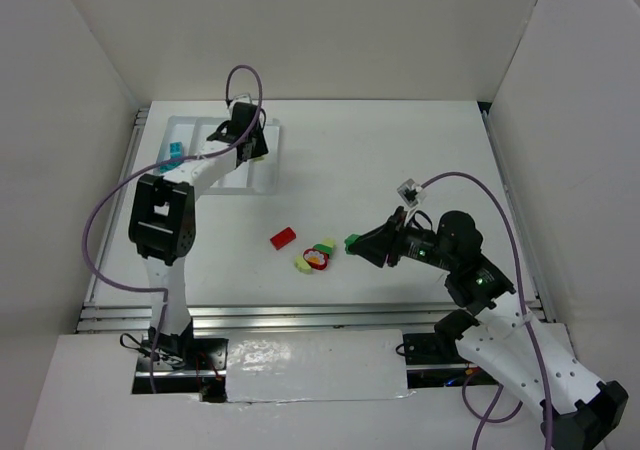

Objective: Sort the legos into containers by color

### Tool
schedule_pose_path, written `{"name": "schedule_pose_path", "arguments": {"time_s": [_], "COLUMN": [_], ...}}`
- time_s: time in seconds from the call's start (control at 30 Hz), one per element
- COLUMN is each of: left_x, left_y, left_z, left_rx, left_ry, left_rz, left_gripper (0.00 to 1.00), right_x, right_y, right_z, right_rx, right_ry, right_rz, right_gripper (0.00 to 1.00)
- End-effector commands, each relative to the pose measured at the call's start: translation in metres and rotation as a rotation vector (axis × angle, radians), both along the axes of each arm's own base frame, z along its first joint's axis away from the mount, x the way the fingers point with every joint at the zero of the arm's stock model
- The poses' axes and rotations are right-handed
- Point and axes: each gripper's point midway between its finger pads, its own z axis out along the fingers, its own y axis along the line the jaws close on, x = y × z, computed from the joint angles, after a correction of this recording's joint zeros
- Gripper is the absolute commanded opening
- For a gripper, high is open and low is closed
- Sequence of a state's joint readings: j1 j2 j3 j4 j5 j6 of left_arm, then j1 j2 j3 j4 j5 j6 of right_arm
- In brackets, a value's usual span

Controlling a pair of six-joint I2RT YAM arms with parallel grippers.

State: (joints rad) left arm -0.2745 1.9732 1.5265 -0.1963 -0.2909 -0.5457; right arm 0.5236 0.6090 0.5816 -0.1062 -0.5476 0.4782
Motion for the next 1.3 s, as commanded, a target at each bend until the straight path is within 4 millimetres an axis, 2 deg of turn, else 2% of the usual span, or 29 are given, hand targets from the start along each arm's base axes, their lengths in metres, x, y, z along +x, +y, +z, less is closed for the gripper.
{"name": "schedule_pose_path", "arguments": {"time_s": [0.0, 0.1, 0.17, 0.23, 0.33, 0.37, 0.47, 0.57, 0.6, 0.67, 0.7, 0.73, 0.77, 0.8, 0.83, 0.87, 0.9, 0.93, 1.0, 1.03, 1.1, 1.13, 1.17, 1.2, 1.23, 1.27], "left_x": [0.032, 0.053, 0.062, 0.077, 0.086, 0.087, 0.085, 0.080, 0.078, 0.072, 0.064, 0.058, 0.037, 0.026, 0.022, -0.006, -0.018, -0.039, -0.062, -0.083, -0.109, -0.125, -0.148, -0.163, -0.194, -0.211], "left_y": [0.009, 0.012, 0.016, 0.015, 0.007, 0.001, -0.004, -0.006, -0.004, -0.002, -0.001, -0.004, -0.006, -0.014, -0.020, -0.022, -0.027, -0.028, -0.034, -0.037, -0.048, -0.053, -0.068, -0.080, -0.102, -0.113], "left_z": [0.000, -0.007, -0.012, -0.019, -0.025, -0.024, -0.015, 0.001, 0.014, 0.023, 0.044, 0.054, 0.070, 0.081, 0.102, 0.112, 0.122, 0.135, 0.140, 0.137, 0.139, 0.126, 0.142, 0.145, 0.150, 0.155], "left_rx": [0.074, 0.095, 0.117, 0.119, 0.092, 0.072, 0.039, -0.010, -0.015, -0.029, -0.059, -0.084, -0.128, -0.180, -0.227, -0.277, -0.313, -0.344, -0.369, -0.374, -0.391, -0.394, -0.413, -0.432, -0.482, -0.512], "left_ry": [-0.007, -0.013, -0.010, -0.006, 0.004, -0.001, -0.023, -0.058, -0.071, -0.065, -0.084, -0.096, -0.112, -0.131, -0.211, -0.229, -0.256, -0.309, -0.323, -0.310, -0.308, -0.280, -0.317, -0.322, -0.325, -0.330], "left_rz": [0.006, 0.010, 0.020, -0.002, -0.051, -0.076, -0.095, -0.104, -0.097, -0.092, -0.085, -0.092, -0.097, -0.134, -0.157, -0.165, -0.190, -0.206, -0.239, -0.256, -0.320, -0.345, -0.418, -0.477, -0.611, -0.688], "left_gripper": [0.02, 0.06, 0.16, 0.19, 0.37, 0.54, 0.73, 0.83, 0.86, 0.87, 0.87, 0.87, 0.87, 0.87, 0.87, 0.87, 0.87, 0.87, 0.87, 0.87, 0.86, 0.87, 0.88, 0.88, 0.88, 0.88], "right_x": [-0.007, -0.007, -0.008, -0.007, -0.008, -0.008, -0.007, -0.008, -0.008, -0.007, -0.006, -0.005, -0.004, -0.003, 0.000, 0.003, 0.005, 0.007, 0.006, 0.007, 0.006, 0.005, 0.000, -0.001, -0.004, -0.012], "right_y": [0.001, 0.003, 0.005, 0.006, 0.008, 0.008, 0.010, 0.012, 0.012, 0.013, 0.013, 0.013, 0.013, 0.013, 0.014, 0.015, 0.015, 0.016, 0.019, 0.020, 0.022, 0.024, 0.026, 0.029, 0.031, 0.034], "right_z": [-0.004, -0.008, -0.010, -0.011, -0.013, -0.014, -0.016, -0.017, -0.018, -0.018, -0.018, -0.020, -0.022, -0.021, -0.019, -0.019, -0.017, -0.020, -0.017, -0.018, -0.016, -0.016, -0.015, -0.013, -0.011, -0.009], "right_rx": [0.001, -0.002, -0.001, 0.000, 0.000, -0.002, -0.003, 0.002, 0.003, 0.012, 0.015, 0.018, 0.015, 0.022, 0.039, 0.044, 0.054, 0.051, 0.060, 0.060, 0.067, 0.069, 0.077, 0.095, 0.104, 0.115], "right_ry": [0.003, 0.010, 0.016, 0.019, 0.023, 0.028, 0.033, 0.038, 0.044, 0.050, 0.049, 0.058, 0.065, 0.062, 0.055, 0.059, 0.064, 0.076, 0.078, 0.084, 0.083, 0.084, 0.083, 0.079, 0.074, 0.075], "right_rz": [0.032, 0.038, 0.049, 0.059, 0.069, 0.069, 0.076, 0.091, 0.092, 0.093, 0.087, 0.078, 0.073, 0.068, 0.058, 0.048, 0.038, 0.035, 0.047, 0.046, 0.060, 0.070, 0.105, 0.128, 0.156, 0.208], "right_gripper": [0.00, 0.00, 0.00, 0.00, 0.00, 0.00, 0.00, 0.00, 0.00, 0.00, 0.00, 0.00, 0.00, 0.00, 0.00, 0.00, 0.00, 0.00, 0.00, 0.00, 0.00, 0.00, 0.00, 0.00, 0.00, 0.00]}}
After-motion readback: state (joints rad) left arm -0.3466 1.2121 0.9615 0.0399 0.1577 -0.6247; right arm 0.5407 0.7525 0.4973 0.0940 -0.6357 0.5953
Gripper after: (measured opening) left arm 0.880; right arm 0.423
